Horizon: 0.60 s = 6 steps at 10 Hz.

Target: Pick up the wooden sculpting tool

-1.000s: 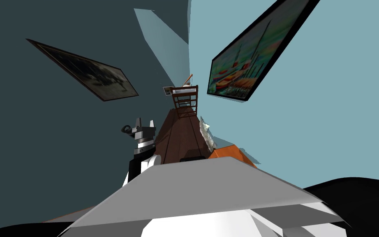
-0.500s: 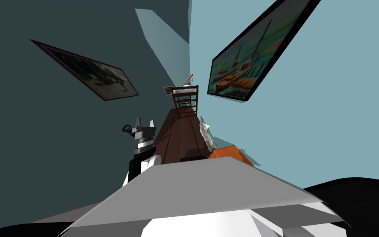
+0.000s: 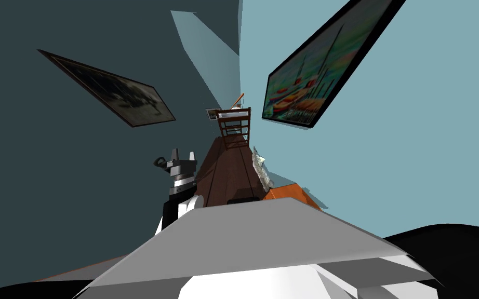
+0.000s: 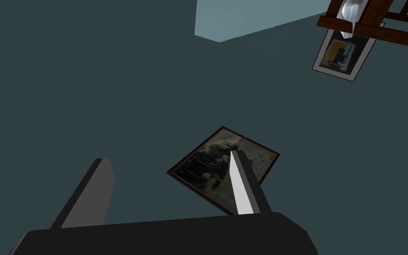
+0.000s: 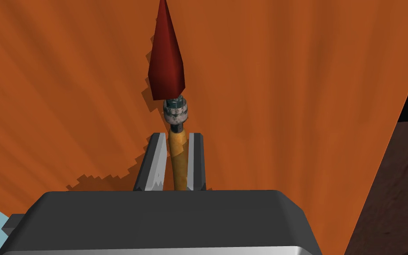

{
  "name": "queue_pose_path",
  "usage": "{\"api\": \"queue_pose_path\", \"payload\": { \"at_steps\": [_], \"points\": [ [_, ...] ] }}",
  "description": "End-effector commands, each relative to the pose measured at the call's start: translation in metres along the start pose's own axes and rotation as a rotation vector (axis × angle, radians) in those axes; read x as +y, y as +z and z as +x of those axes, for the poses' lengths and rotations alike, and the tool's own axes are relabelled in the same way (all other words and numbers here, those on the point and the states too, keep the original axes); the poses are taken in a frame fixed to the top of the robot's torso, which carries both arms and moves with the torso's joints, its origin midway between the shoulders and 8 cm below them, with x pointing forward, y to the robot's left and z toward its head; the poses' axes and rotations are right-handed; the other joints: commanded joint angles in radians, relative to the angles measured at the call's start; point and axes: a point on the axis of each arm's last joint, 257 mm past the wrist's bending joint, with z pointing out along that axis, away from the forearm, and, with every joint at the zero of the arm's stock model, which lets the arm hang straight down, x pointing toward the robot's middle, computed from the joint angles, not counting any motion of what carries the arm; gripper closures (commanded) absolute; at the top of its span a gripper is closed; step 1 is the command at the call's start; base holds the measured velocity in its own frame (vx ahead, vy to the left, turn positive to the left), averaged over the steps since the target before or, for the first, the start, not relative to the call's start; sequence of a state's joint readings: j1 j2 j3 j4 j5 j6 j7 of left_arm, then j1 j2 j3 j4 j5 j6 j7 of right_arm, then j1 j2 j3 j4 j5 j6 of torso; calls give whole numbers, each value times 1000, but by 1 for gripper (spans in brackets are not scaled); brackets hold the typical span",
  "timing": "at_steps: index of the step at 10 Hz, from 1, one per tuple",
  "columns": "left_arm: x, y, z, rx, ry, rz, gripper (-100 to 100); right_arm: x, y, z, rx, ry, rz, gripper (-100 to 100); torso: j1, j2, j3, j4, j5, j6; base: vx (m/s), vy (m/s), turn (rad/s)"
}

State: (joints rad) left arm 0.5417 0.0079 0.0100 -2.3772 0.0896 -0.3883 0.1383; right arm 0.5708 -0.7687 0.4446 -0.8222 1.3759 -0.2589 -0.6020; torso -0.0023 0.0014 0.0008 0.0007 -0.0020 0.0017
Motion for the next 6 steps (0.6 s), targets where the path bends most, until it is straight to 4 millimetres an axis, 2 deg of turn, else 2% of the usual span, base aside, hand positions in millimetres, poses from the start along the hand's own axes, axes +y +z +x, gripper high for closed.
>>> {"api": "queue_pose_path", "payload": {
  "at_steps": [1,4,5,6],
  "points": [
    [0,0,0,0,0,0,0,-12,-8,-6,-2,-10,3,100,0,0,0,0,0,0,8,38,-82],
    [0,0,0,0,0,0,0,-22,-18,-13,-3,-21,3,100,5,-1,0,0,1,0,9,62,-53],
    [0,0,0,0,0,0,0,-20,-17,-11,-2,-25,2,100,4,0,0,0,1,0,0,19,-3],
    [0,0,0,0,0,0,0,-19,-17,-11,-2,-21,2,0,2,0,0,0,0,0,0,0,0]
  ]
}}
